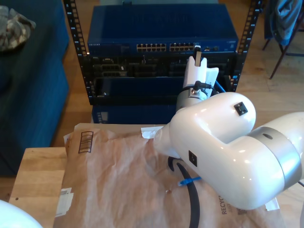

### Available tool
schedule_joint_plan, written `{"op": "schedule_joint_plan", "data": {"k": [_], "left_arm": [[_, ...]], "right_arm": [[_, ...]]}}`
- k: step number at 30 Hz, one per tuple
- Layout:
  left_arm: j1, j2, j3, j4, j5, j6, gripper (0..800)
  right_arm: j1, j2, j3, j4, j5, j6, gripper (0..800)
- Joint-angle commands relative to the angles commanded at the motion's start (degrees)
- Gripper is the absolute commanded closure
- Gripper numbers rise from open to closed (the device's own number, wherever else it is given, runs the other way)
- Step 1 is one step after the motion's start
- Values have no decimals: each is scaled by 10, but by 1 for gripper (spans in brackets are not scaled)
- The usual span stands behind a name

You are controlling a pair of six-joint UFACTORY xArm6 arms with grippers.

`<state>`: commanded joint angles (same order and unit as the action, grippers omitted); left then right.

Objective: Grab the cable and plug it in

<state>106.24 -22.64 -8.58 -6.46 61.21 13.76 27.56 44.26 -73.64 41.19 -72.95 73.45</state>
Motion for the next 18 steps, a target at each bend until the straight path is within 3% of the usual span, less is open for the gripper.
{"op": "schedule_joint_plan", "data": {"k": [15,18], "left_arm": [[0,0,0,0,0,0,0],[0,0,0,0,0,0,0]], "right_arm": [[0,16,-30,-1,4,0,790],[0,15,-34,-1,4,-1,616]]}}
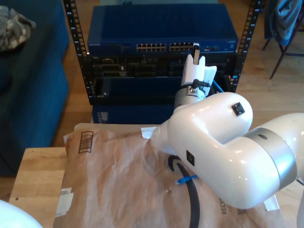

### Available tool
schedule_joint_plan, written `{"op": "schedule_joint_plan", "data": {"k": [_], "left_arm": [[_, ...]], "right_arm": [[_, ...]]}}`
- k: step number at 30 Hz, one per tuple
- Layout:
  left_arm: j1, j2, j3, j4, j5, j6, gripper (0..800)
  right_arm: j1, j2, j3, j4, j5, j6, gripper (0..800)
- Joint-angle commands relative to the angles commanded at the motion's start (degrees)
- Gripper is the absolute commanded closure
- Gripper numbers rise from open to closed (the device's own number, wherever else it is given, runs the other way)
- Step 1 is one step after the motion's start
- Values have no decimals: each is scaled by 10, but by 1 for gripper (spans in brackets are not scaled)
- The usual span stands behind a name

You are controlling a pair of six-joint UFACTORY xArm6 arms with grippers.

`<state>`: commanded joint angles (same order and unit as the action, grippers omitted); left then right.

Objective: Grab the cable and plug it in

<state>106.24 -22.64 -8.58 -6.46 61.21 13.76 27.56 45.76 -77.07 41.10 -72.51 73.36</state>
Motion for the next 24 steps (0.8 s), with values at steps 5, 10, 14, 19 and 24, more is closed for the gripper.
{"op": "schedule_joint_plan", "data": {"k": [5,10,14,19,24], "left_arm": [[0,0,0,0,0,0,0],[0,0,0,0,0,0,0],[0,0,0,0,0,1,0],[0,0,0,0,0,0,0],[0,0,0,0,0,0,0]], "right_arm": [[4,-2,6,0,0,1,530],[13,-12,28,-1,-1,1,509],[14,-62,91,-2,7,1,480],[14,-128,156,-4,32,1,433],[10,-201,223,-11,121,0,402]]}}
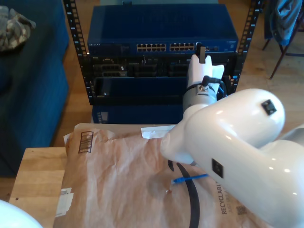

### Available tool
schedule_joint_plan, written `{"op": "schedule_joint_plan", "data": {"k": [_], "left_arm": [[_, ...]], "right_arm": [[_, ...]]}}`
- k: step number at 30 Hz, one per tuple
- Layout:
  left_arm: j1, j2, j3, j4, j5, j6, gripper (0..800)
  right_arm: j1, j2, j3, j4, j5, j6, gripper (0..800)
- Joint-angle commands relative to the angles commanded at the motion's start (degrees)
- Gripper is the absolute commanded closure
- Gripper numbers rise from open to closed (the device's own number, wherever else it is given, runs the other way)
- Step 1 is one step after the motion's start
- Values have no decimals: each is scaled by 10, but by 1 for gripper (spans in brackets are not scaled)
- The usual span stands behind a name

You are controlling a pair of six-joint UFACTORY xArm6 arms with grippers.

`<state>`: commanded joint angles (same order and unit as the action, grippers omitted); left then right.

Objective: Grab the cable and plug it in

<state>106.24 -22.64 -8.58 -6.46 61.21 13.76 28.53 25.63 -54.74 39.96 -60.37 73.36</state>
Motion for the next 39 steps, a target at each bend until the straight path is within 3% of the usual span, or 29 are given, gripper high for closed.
{"op": "schedule_joint_plan", "data": {"k": [5,7,18,22,29,33,39], "left_arm": [[0,0,0,0,0,1,0],[0,0,0,0,0,0,0],[0,0,0,0,0,0,0],[0,0,0,0,0,0,0],[0,0,0,0,0,0,0],[0,0,0,0,0,1,0],[0,0,0,1,0,0,0]], "right_arm": [[-32,-84,57,-47,104,-43,352],[-47,-116,74,-47,158,-83,263],[-204,-295,150,-46,447,-269,12],[-283,-348,189,-43,519,-320,6],[-471,-405,194,-53,665,-335,6],[-556,-420,192,-120,746,-386,6],[-687,-452,173,-265,952,-397,4]]}}
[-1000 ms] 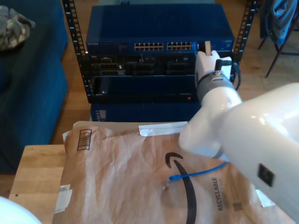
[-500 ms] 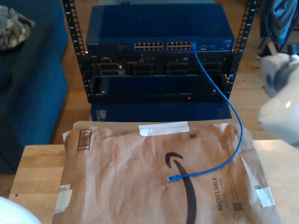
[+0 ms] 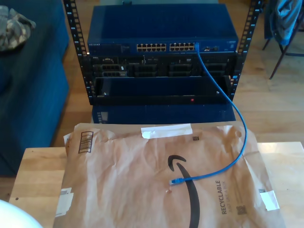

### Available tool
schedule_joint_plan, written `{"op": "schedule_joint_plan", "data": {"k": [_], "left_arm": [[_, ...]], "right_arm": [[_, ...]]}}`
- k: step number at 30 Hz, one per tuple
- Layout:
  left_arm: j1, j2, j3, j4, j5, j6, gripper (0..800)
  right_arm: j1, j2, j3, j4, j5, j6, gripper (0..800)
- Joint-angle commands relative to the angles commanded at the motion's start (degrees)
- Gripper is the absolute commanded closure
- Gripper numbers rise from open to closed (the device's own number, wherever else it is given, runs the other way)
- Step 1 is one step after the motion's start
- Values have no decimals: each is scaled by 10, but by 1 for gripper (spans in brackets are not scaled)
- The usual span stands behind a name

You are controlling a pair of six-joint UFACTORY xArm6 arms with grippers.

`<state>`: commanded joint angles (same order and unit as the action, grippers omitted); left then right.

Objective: Grab the cable and plug it in

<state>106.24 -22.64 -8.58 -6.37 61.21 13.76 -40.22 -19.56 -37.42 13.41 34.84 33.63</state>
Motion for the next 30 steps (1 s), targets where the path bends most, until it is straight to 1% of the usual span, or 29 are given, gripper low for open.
{"op": "schedule_joint_plan", "data": {"k": [2,5,7,11,14,17,19,20,24,30], "left_arm": [[0,0,0,-1,0,1,0],[0,0,0,-1,0,0,0],[0,0,0,-1,0,0,0],[0,0,0,-1,0,0,0],[0,0,0,-1,0,0,0],[0,0,0,-1,0,0,0],[0,0,0,-1,0,0,0],[0,0,0,0,0,0,0],[0,0,0,-1,0,0,0],[0,0,0,0,0,0,0]], "right_arm": [[-28,1,-13,-27,42,-2,4],[-83,3,-24,-67,93,-36,4],[-116,4,-27,-76,122,-63,4],[-180,4,-45,-76,193,-127,4],[-207,-1,-48,-81,258,-160,4],[-234,-29,-37,-124,319,-171,4],[-259,-47,-8,-158,352,-171,4],[-272,-61,14,-165,355,-171,4],[-328,-119,94,-168,355,-171,4],[-340,-178,176,-176,353,-173,4]]}}
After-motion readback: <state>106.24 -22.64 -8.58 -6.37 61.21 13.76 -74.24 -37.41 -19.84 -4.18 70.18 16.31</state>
